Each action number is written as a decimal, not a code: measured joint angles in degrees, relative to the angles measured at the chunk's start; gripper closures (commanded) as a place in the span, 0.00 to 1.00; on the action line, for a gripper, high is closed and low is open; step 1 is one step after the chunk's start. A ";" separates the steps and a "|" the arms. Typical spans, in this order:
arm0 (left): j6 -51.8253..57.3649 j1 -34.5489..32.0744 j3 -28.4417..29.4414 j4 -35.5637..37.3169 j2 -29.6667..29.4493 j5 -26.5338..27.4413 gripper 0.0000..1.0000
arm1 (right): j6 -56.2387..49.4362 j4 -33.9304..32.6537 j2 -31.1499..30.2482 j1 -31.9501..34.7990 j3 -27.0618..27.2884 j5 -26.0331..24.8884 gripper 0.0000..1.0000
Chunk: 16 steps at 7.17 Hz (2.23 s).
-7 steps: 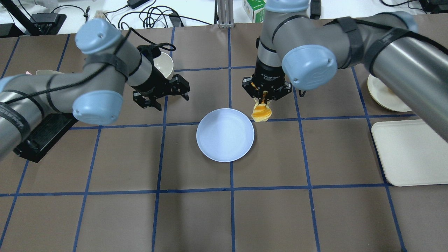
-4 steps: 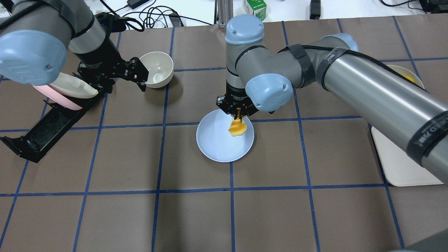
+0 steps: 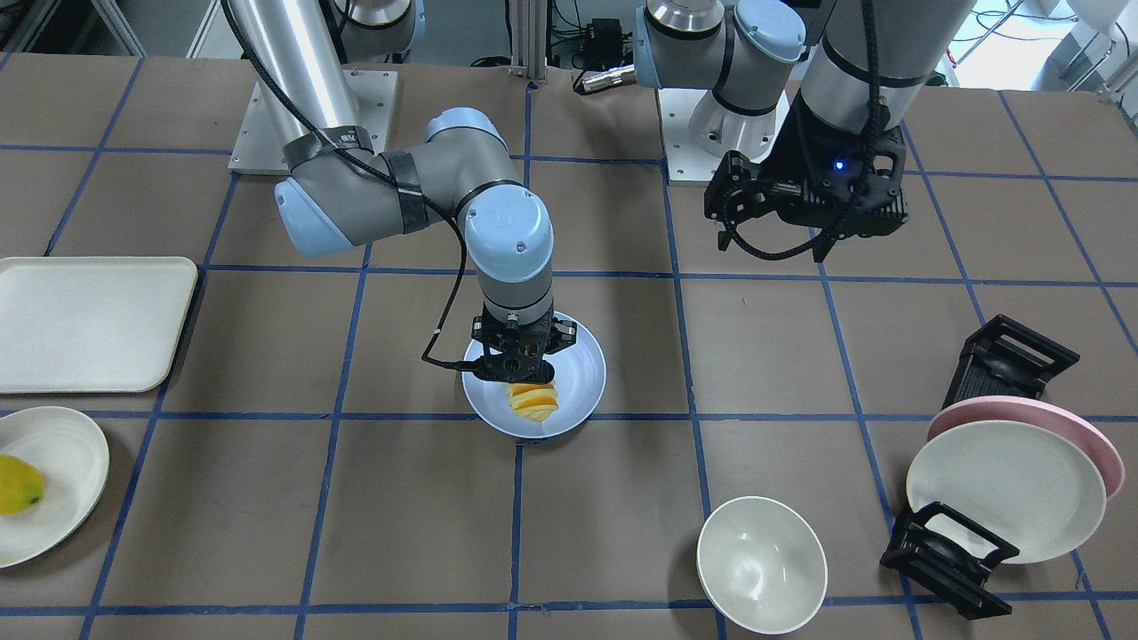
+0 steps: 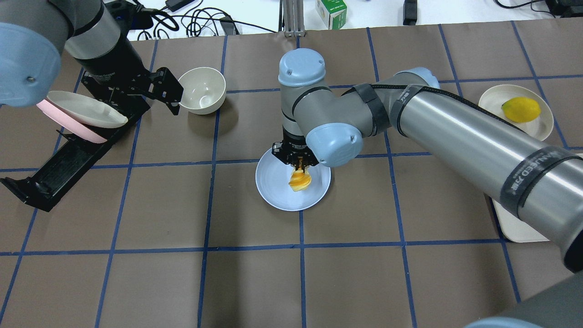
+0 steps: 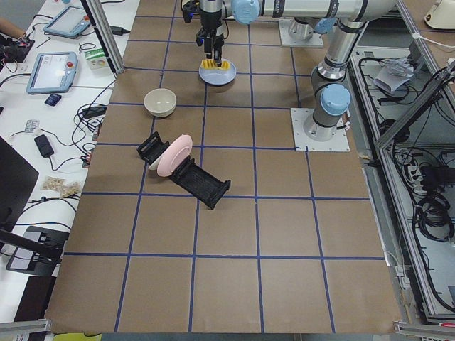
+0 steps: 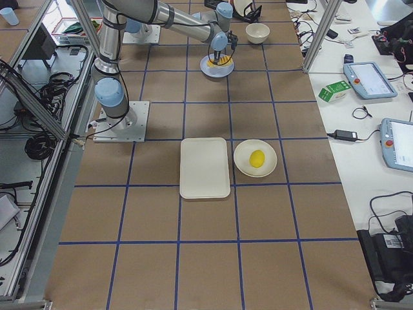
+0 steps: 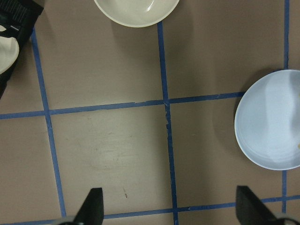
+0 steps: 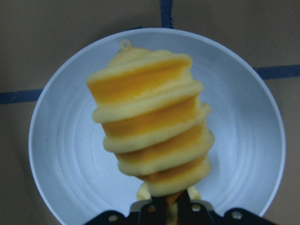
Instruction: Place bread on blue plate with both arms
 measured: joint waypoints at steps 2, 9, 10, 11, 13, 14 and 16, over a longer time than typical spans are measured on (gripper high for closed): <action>0.06 1.47 0.48 -2.15 1.31 -0.16 0.00 | 0.04 -1.69 0.45 0.38 1.12 0.01 0.35; -2.35 5.05 -0.78 -6.05 3.07 -1.79 0.00 | -0.71 -0.33 -4.82 -0.68 2.26 -0.53 0.00; -2.92 4.82 -0.69 -6.03 2.85 -1.66 0.00 | -3.69 2.49 -7.65 -2.58 2.22 -0.97 0.00; -3.50 4.41 -0.28 -5.83 2.49 -1.34 0.00 | -8.22 6.39 -11.15 -6.13 2.21 -1.64 0.00; -3.68 3.92 1.04 -5.34 1.49 -0.31 0.00 | -17.39 12.74 -18.33 -14.19 2.22 -2.95 0.00; -3.58 3.46 1.57 -5.04 1.01 0.60 0.00 | -19.54 15.19 -21.18 -16.99 2.21 -3.17 0.00; -3.88 2.72 2.22 -4.23 0.39 0.82 0.00 | -20.89 23.03 -26.84 -21.39 0.63 -3.49 0.00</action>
